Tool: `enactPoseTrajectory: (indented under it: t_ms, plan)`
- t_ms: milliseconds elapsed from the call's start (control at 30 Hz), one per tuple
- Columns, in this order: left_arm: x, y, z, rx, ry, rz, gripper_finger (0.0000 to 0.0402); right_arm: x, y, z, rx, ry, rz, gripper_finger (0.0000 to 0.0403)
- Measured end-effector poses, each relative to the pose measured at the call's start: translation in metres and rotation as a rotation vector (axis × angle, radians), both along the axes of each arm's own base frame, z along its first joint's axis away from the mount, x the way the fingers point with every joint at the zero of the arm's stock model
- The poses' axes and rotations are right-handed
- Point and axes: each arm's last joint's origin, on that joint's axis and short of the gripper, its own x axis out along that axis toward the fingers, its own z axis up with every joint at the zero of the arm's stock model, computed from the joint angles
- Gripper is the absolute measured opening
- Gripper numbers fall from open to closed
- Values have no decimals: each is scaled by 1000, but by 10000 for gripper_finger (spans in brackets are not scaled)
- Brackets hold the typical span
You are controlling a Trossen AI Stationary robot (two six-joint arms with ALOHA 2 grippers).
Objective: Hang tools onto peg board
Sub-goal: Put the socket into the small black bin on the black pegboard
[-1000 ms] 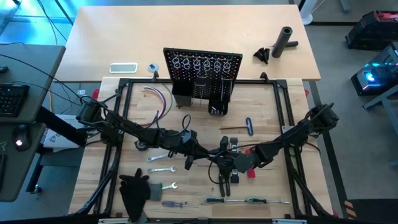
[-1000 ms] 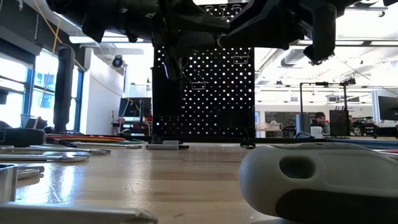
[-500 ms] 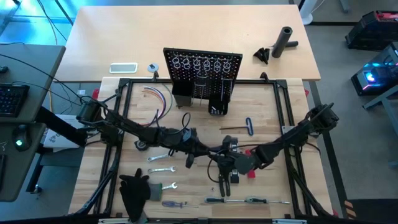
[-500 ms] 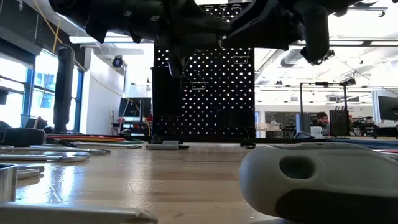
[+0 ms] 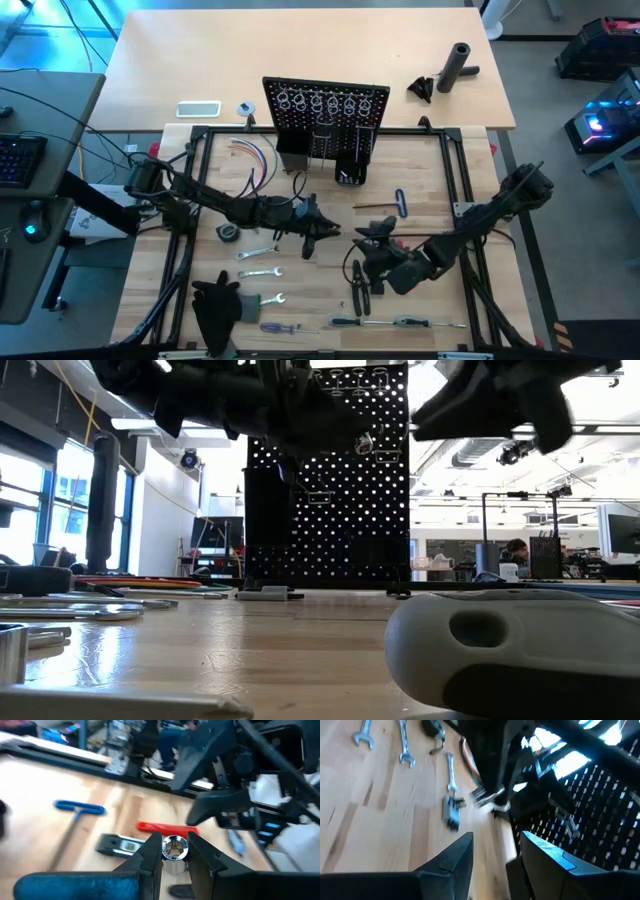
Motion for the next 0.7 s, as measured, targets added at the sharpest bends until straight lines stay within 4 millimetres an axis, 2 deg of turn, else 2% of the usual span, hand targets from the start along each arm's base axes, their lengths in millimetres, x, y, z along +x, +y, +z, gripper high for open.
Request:
enactPoseTrajectory:
  t_ms: [333,533,700]
  plan:
    - [5,23,5,326,13,231,58,-25,0,-7,158,36,-71,158]
    - [33,22,10,527,57,281,58,-31,-1,-12,219,62,-96,158]
    - [63,24,2,640,189,355,58,-36,1,-14,243,69,-104,158]
